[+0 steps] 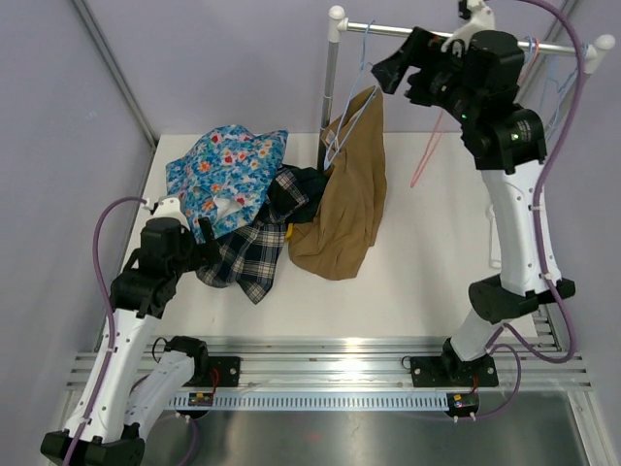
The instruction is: Remove the skirt from the hanger
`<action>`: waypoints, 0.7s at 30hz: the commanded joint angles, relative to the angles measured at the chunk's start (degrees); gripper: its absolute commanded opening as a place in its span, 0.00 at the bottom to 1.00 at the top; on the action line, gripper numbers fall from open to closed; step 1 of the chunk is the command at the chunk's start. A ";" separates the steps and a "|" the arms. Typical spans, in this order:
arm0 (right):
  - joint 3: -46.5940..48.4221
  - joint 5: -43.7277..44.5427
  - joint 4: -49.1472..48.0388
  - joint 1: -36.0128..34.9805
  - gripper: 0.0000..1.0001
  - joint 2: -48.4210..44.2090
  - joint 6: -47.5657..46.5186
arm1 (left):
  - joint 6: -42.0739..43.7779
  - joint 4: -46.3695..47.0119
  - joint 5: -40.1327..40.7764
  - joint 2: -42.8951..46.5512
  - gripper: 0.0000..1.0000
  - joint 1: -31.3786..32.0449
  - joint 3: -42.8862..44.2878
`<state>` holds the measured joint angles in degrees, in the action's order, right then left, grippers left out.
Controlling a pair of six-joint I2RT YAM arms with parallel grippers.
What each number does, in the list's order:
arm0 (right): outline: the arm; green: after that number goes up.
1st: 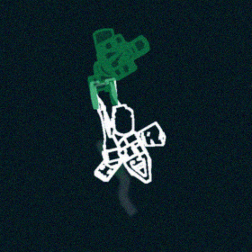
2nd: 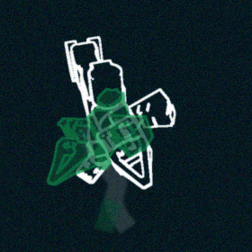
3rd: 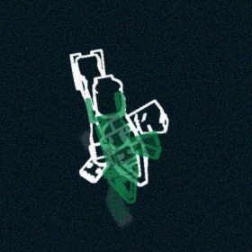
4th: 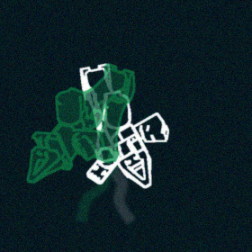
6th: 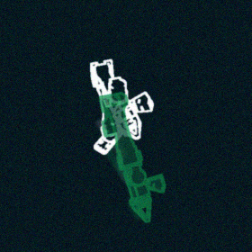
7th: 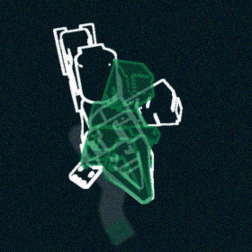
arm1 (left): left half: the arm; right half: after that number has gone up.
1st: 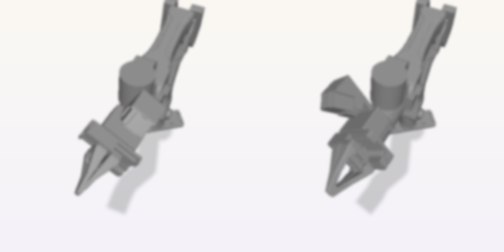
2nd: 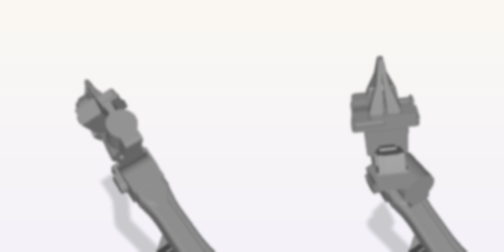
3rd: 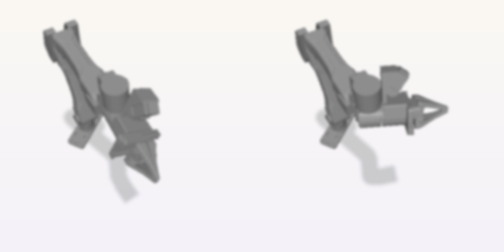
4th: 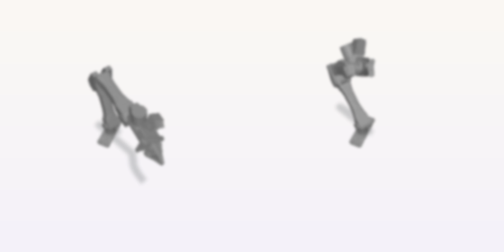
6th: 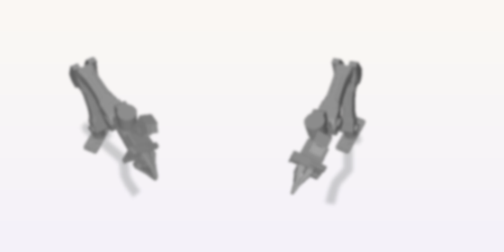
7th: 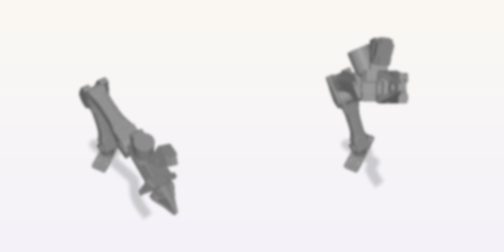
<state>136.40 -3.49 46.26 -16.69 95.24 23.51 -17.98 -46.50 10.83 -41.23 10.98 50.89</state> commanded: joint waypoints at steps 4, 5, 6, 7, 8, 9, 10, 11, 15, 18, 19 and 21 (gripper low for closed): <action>7.39 5.06 2.70 -7.91 0.93 9.25 -1.54 | -1.18 3.52 1.74 3.35 0.99 0.35 -1.32; 7.48 5.76 2.09 -9.05 0.93 9.96 -1.19 | -1.10 3.44 1.65 3.35 0.99 0.27 -1.32; 7.91 6.03 2.17 -9.24 0.93 10.75 -1.01 | -1.09 3.43 1.65 3.27 0.99 0.27 -1.32; 8.09 6.12 1.99 -9.68 0.92 12.32 -0.75 | -1.09 3.43 1.65 3.26 0.99 0.27 -1.32; 8.09 6.21 1.82 -10.11 0.92 12.95 -0.40 | -1.09 3.61 1.56 3.26 0.99 0.27 -1.32; 7.75 6.30 1.55 -10.29 0.91 13.65 -0.13 | -1.09 3.52 1.48 3.44 0.99 0.27 -1.41; 7.48 6.21 1.20 -10.64 0.91 14.18 0.05 | -1.09 3.70 1.30 3.53 0.99 0.27 -1.41; 7.30 6.12 0.33 -10.73 0.91 15.31 0.31 | -1.09 3.78 1.21 3.88 0.99 0.35 -1.50; 7.83 6.21 -0.73 -12.05 0.84 18.31 0.75 | -1.01 4.05 0.60 4.14 0.99 0.27 -1.85; 9.23 6.82 -0.73 -12.40 0.40 19.72 0.93 | -0.92 4.14 0.24 4.06 0.99 0.27 -2.03; 9.06 7.17 -0.82 -12.40 0.25 19.37 0.93 | -0.92 4.14 0.16 4.06 0.99 0.27 -2.03; 8.28 8.05 -1.08 -12.40 0.00 18.67 0.31 | -0.83 4.14 0.07 3.79 0.99 0.27 -2.03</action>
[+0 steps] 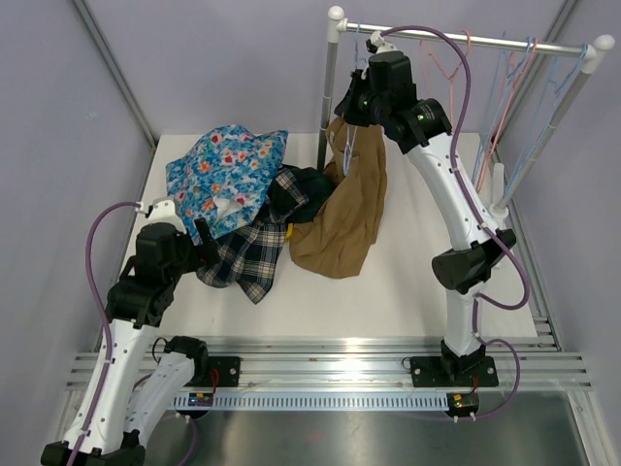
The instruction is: Remove the skirt from the hanger
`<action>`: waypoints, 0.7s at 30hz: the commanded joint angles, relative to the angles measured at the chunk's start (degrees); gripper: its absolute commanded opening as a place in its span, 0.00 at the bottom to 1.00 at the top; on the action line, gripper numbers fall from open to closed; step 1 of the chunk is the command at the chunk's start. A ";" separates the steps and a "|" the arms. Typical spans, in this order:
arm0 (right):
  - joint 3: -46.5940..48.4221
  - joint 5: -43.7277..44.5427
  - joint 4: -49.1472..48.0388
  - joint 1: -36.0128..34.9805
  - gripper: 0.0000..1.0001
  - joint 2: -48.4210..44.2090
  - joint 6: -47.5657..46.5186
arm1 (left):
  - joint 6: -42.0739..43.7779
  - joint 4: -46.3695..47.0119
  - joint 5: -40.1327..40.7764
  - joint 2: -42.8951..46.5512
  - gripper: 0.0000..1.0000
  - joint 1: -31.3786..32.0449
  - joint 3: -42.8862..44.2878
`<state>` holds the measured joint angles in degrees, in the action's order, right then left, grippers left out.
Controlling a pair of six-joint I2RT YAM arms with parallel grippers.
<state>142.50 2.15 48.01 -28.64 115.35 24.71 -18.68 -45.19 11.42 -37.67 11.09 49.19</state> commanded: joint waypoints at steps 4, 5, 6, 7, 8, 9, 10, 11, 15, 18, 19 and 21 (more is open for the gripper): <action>0.77 4.96 -3.19 -0.45 0.00 -5.30 -2.82 | -0.04 2.83 -1.05 0.14 0.99 0.16 -0.32; 0.85 5.40 -2.75 -0.45 0.00 -5.92 -3.96 | 0.22 3.00 -1.22 0.23 0.99 0.16 -0.15; 1.38 5.67 -2.48 -0.36 0.00 -6.62 -4.58 | 0.31 3.09 -1.75 0.40 0.99 0.16 0.20; 1.90 6.28 -2.22 -0.45 0.00 -7.85 -5.28 | 0.48 3.26 -2.27 0.49 0.99 0.16 0.55; 3.56 6.63 -1.26 -0.36 0.00 -8.38 -6.33 | 1.18 4.74 -4.02 1.10 0.99 0.16 1.08; 4.53 6.98 -0.90 -0.36 0.00 -8.82 -6.78 | 1.62 5.80 -5.34 1.11 0.99 0.24 1.43; 5.59 7.51 -0.12 -0.45 0.00 -9.96 -7.56 | 1.97 7.12 -6.92 1.11 0.99 0.68 1.78; 6.99 7.69 0.07 -0.27 0.00 -10.49 -7.92 | 1.80 8.44 -8.50 0.67 0.99 1.21 3.70; 6.57 7.87 0.07 -0.10 0.00 -14.61 -8.27 | 1.53 15.73 -8.71 -5.73 0.99 9.98 13.54; 4.73 6.90 0.77 -0.10 0.00 -16.29 -6.87 | 6.18 21.79 -5.79 -14.86 0.99 22.71 21.52; 4.02 6.12 0.77 -0.10 0.00 -17.43 -5.82 | 8.72 23.81 -6.23 -17.15 0.99 27.97 23.04; 1.13 4.80 0.60 -0.18 0.00 -19.36 -4.85 | 9.88 30.31 -11.05 -24.53 0.99 31.69 26.03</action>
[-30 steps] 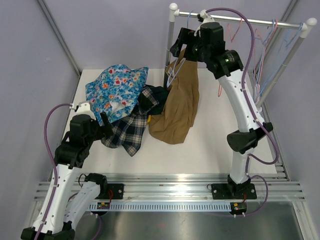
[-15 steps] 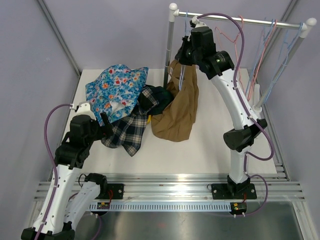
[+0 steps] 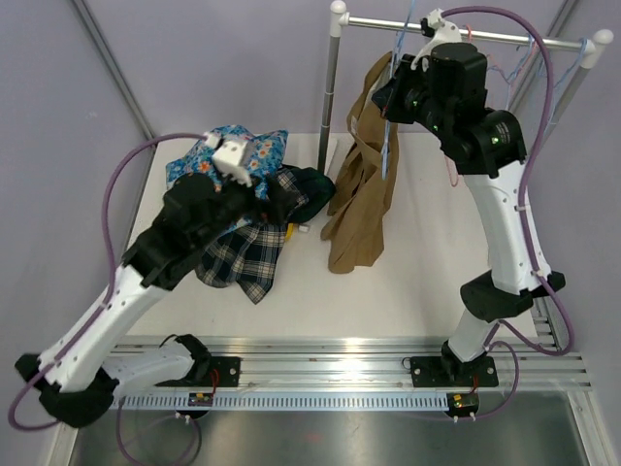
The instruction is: Remove the skirt from the hanger
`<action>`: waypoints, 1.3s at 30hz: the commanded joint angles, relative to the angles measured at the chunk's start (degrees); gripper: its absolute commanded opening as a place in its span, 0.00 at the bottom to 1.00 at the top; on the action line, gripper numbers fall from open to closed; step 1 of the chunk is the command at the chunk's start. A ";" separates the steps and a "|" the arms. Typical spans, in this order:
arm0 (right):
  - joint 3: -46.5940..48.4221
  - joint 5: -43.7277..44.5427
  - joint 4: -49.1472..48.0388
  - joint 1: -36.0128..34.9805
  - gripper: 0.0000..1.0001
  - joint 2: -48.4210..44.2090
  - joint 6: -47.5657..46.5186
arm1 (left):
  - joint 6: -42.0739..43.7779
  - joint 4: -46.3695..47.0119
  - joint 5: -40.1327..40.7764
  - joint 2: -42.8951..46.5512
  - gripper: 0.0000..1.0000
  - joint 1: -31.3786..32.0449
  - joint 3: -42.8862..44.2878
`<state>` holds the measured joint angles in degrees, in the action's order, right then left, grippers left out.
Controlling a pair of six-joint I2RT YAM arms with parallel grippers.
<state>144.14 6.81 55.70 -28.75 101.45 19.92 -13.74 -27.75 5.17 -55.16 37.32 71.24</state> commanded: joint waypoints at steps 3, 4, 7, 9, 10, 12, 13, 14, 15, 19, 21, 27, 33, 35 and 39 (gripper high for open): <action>-3.94 -0.83 -7.54 0.01 0.00 -7.31 1.43 | 3.46 24.02 -11.58 -15.40 0.99 10.57 6.28; -4.21 -1.35 -6.93 0.01 0.00 -8.01 1.87 | 2.32 26.58 -12.19 -17.16 0.99 12.58 6.97; -4.30 -1.45 -5.70 0.01 0.00 -9.25 1.88 | 1.35 33.80 -13.61 -24.89 0.99 16.89 9.86; -4.56 -1.10 -5.26 0.01 0.00 -10.30 1.61 | 1.00 36.08 -14.13 -28.76 0.99 18.57 11.89; -4.74 -1.01 -5.17 0.01 0.00 -10.57 1.18 | 0.47 36.62 -14.31 -31.91 0.99 20.06 12.86; -4.83 -0.75 -4.73 0.01 0.00 -11.53 1.08 | -0.06 38.90 -14.66 -34.13 0.99 21.30 14.80; -5.00 -0.74 -4.55 0.01 0.00 -11.88 1.08 | -0.93 39.61 -14.57 -35.79 0.99 22.09 15.24; -5.09 -0.74 -4.29 0.01 0.00 -12.15 1.17 | -1.20 40.83 -13.27 -36.25 0.99 22.27 15.59; -5.27 -0.57 -4.11 0.01 0.00 -12.94 1.52 | -1.38 41.54 -12.91 -36.77 0.99 22.44 15.68; -7.29 -1.27 -4.20 -0.07 0.00 -15.40 2.49 | -0.86 42.77 -8.69 -37.66 0.42 23.06 16.30; -8.78 -1.01 -4.11 0.01 0.00 -16.63 2.58 | -0.85 42.60 -6.06 -37.39 0.04 23.06 16.56; -11.42 -0.22 -4.29 0.01 0.00 -18.57 2.84 | 0.64 41.81 -2.71 -34.41 0.00 23.41 15.07; -14.05 2.50 -5.60 -0.07 0.00 -18.92 1.27 | 2.39 36.02 -1.40 -28.45 0.01 27.00 14.63; -13.45 4.25 -5.69 0.01 0.00 -17.96 0.47 | 3.10 32.94 1.05 -26.85 0.06 28.68 14.19; -7.74 7.42 -3.07 -0.07 0.00 -14.09 -2.34 | 6.70 29.95 8.79 -21.85 0.11 34.82 11.82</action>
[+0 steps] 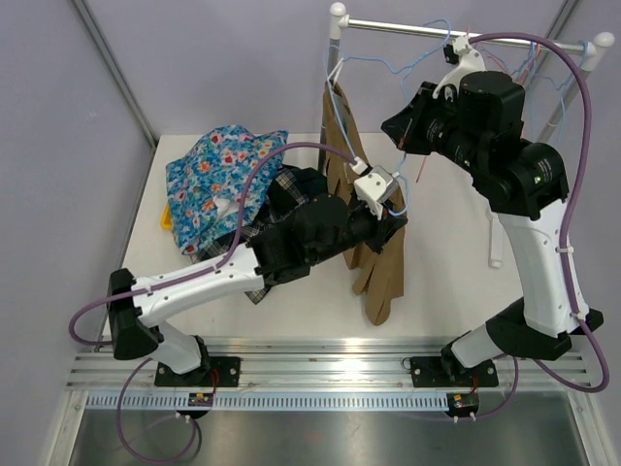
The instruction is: Remove the skirt from the hanger
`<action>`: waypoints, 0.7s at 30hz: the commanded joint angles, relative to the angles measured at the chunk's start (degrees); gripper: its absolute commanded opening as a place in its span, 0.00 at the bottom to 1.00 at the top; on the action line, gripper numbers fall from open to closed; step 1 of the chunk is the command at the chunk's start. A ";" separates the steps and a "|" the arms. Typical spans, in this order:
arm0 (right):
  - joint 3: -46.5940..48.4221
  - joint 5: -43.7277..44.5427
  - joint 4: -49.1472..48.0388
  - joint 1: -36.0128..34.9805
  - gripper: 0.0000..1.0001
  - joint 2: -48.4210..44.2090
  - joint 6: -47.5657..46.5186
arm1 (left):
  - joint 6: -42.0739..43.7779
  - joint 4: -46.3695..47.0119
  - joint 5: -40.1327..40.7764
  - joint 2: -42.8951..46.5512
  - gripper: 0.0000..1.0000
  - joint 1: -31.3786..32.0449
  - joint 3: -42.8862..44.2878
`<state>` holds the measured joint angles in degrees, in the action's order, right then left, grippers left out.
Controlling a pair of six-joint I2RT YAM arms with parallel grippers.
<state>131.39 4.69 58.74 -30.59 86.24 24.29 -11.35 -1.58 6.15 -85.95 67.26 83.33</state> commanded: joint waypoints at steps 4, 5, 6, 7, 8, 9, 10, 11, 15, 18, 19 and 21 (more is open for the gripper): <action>9.93 11.48 -4.69 1.94 0.00 4.02 -7.24 | 5.73 0.46 14.49 12.47 0.13 8.32 -1.33; 10.11 12.01 -4.77 1.85 0.00 4.64 -7.24 | 5.90 0.01 15.11 12.65 0.13 8.76 -1.50; 10.37 12.53 -4.60 1.94 0.00 4.99 -6.98 | 6.17 -0.52 15.90 12.48 0.14 9.46 -1.85; 11.42 13.15 -4.25 1.94 0.00 5.34 -6.72 | 6.34 -2.18 17.39 12.21 0.15 9.72 -1.77; 12.30 13.85 -3.81 2.11 0.00 6.39 -6.72 | 6.43 -3.15 18.27 11.69 0.15 10.08 -1.77; 14.22 14.29 -2.85 2.20 0.00 6.92 -6.72 | 6.43 -5.42 19.24 11.25 0.15 10.95 -1.59; 15.29 14.73 -2.32 2.37 0.00 7.54 -6.72 | 6.43 -6.75 21.25 10.81 0.16 11.48 -1.42; 16.25 15.34 -1.27 2.72 0.00 8.76 -6.89 | 6.61 -7.90 22.14 9.50 0.18 12.79 -1.24; 18.73 16.75 -0.38 4.22 0.00 10.00 -7.51 | 8.80 -14.92 28.72 4.32 0.37 17.89 0.86; 16.89 16.67 -1.43 5.45 0.00 9.39 -7.51 | 10.56 -23.00 36.19 -1.56 0.37 22.10 6.04; 16.36 16.32 -1.61 6.24 0.00 9.21 -7.25 | 10.82 -23.63 39.52 -2.80 0.34 22.73 7.80; 14.87 15.01 -1.96 6.68 0.00 8.51 -6.11 | 11.00 -23.56 40.87 -5.44 0.30 23.26 9.04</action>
<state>146.04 16.49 66.74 -24.80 97.45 18.96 -2.81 -21.19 38.33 -87.96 90.06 88.99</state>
